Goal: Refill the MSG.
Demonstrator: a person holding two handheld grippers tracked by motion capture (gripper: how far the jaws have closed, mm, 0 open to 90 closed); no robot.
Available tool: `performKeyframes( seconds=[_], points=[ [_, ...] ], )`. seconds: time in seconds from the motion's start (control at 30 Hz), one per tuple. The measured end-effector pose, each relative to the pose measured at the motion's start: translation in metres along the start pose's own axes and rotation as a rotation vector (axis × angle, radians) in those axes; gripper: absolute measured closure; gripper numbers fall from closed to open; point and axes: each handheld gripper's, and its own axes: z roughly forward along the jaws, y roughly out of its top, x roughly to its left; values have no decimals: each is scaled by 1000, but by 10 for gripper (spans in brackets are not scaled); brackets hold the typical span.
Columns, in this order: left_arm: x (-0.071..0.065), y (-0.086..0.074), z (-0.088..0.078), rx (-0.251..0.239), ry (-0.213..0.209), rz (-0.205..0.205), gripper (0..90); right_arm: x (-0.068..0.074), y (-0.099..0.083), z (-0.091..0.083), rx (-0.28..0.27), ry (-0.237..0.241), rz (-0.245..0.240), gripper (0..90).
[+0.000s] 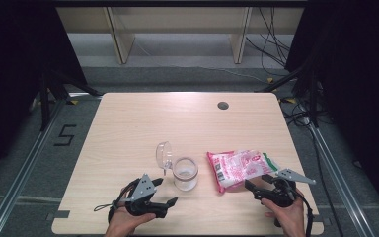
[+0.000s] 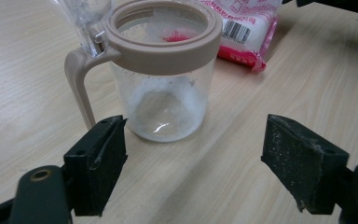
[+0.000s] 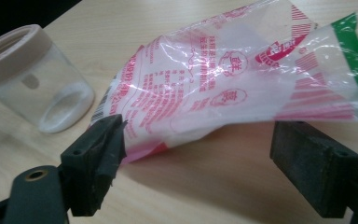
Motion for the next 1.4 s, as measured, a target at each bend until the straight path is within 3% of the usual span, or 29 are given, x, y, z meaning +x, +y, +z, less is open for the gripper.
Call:
performKeyframes(
  seconds=[0.07, 0.17, 0.27, 0.3, 0.33, 0.37, 0.43, 0.47, 0.5, 0.53, 0.6, 0.63, 0.67, 0.7, 0.73, 0.8, 0.83, 0.9, 0.93, 1.03, 1.07, 1.1, 1.13, 1.2, 1.23, 1.27, 1.33, 1.37, 1.4],
  points=[
    [-1, 0, 0, 1, -4, -13, 209, 4, 4, 11, 14, 16, 69, 181],
    [-1, 0, 0, -1, -3, -12, 210, 1, 7, 21, 35, -17, 22, 191],
    [-1, 0, 0, -2, 1, -7, 210, -2, 11, 31, 31, -5, 55, 222],
    [1, 0, 0, 2, 4, 16, 210, -4, 11, 33, 10, -4, 57, 241],
    [1, 0, 0, -1, -2, 16, 210, -2, 12, 35, 4, 4, 115, 260],
    [1, 0, 0, -1, -2, 15, 210, -7, 12, 38, -7, -10, 67, 277],
    [1, 0, 0, 0, 1, 15, 210, -9, 14, 40, 2, -27, 68, 342],
    [0, 0, 0, 1, 2, 4, 210, -6, 14, 42, -15, -27, 111, 372],
    [0, -1, 0, 8, 8, -2, 210, -7, 16, 44, -2, -21, 118, 381],
    [-1, -1, 1, -3, -1, -15, 210, -11, 16, 46, -10, -29, 85, 392],
    [0, 0, 1, 2, 0, 11, 210, -12, 17, 51, -16, -26, 152, 425],
    [1, 0, 0, 6, 2, 22, 210, -16, 18, 54, -17, -17, 138, 435],
    [0, -1, 0, 6, 1, -3, 210, -13, 19, 54, -8, -22, 190, 457],
    [-1, -1, 0, 0, 3, -8, 210, -18, 19, 59, -42, -23, 152, 479],
    [1, 0, 0, 0, -3, 5, 211, -18, 20, 59, -32, -17, 158, 500],
    [0, -1, 0, -4, 4, -18, 212, -19, 21, 61, -38, -27, 148, 567],
    [2, 0, 0, -4, 4, 9, 212, -19, 22, 64, -50, -39, 140, 597],
    [2, 0, -1, 1, -2, 21, 212, -20, 23, 65, -56, -33, 138, 675],
    [3, 0, -1, 0, -1, 24, 213, -20, 25, 67, -56, -46, 122, 764],
    [1, 0, 0, -4, -5, 15, 215, -20, 26, 68, -71, -32, 123, 842],
    [1, 0, 0, -4, -5, 18, 216, -18, 26, 69, -67, -26, 155, 869],
    [1, 0, -1, -4, -5, 19, 217, -21, 26, 70, -78, -17, 109, 887],
    [0, -1, 0, -3, -6, -11, 217, -18, 27, 69, -67, -17, 144, 896],
    [-1, 0, 0, -12, -7, -17, 217, -18, 29, 70, -74, -26, 116, 900],
    [0, 0, -1, 6, 7, 0, 217, -16, 31, 68, -79, -21, 119, 900],
    [-1, 0, -1, 4, 4, 0, 217, -20, 32, 70, -118, -6, 59, 900],
    [0, 1, -1, -1, -4, 25, 218, -14, 36, 67, -110, 6, 48, 900],
    [0, 1, -1, 1, -7, 25, 218, -9, 38, 66, -129, 19, 74, 900],
    [-1, 1, 0, 0, -11, 23, 218, -9, 39, 64, -128, 23, 43, 900]
  ],
)
